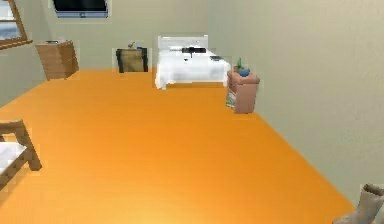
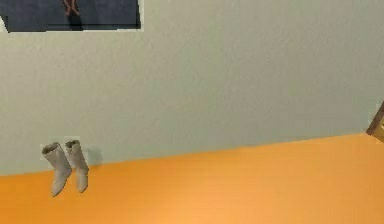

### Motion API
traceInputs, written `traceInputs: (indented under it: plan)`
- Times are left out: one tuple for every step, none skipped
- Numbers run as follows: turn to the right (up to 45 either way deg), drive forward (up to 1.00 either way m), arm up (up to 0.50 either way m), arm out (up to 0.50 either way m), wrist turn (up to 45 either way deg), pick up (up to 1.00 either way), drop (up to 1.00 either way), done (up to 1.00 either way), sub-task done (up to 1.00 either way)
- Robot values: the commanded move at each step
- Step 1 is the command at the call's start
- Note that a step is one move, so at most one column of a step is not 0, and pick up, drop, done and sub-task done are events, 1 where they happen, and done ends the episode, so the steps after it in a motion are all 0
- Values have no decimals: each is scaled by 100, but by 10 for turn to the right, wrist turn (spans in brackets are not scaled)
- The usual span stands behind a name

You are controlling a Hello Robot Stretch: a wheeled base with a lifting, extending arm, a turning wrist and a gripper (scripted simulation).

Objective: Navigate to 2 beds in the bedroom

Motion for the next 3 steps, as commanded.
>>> traceInputs:
  plan:
    - [-90,0,0,0,0,0,0,0,0]
    - [0,100,0,0,0,0,0,0,0]
    - [-30,0,0,0,0,0,0,0,0]
